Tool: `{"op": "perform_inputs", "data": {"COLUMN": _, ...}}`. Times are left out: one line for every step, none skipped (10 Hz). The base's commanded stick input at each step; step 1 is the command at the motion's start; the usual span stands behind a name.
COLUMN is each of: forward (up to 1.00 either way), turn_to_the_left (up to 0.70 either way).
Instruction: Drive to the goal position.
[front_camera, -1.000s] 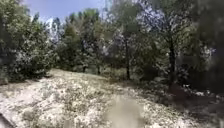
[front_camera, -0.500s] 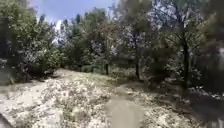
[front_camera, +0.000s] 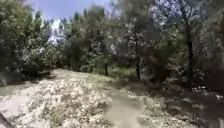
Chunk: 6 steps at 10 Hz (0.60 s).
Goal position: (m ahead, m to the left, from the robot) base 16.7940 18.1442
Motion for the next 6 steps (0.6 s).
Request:
{"op": "perform_inputs", "data": {"forward": 0.50, "turn_to_the_left": 0.00}}
{"op": "perform_inputs", "data": {"forward": 0.50, "turn_to_the_left": 0.00}}
{"op": "perform_inputs", "data": {"forward": 0.50, "turn_to_the_left": 0.00}}
{"op": "perform_inputs", "data": {"forward": 0.50, "turn_to_the_left": 0.00}}
{"op": "perform_inputs", "data": {"forward": 0.50, "turn_to_the_left": 0.45}}
{"op": "perform_inputs", "data": {"forward": 0.50, "turn_to_the_left": 0.50}}
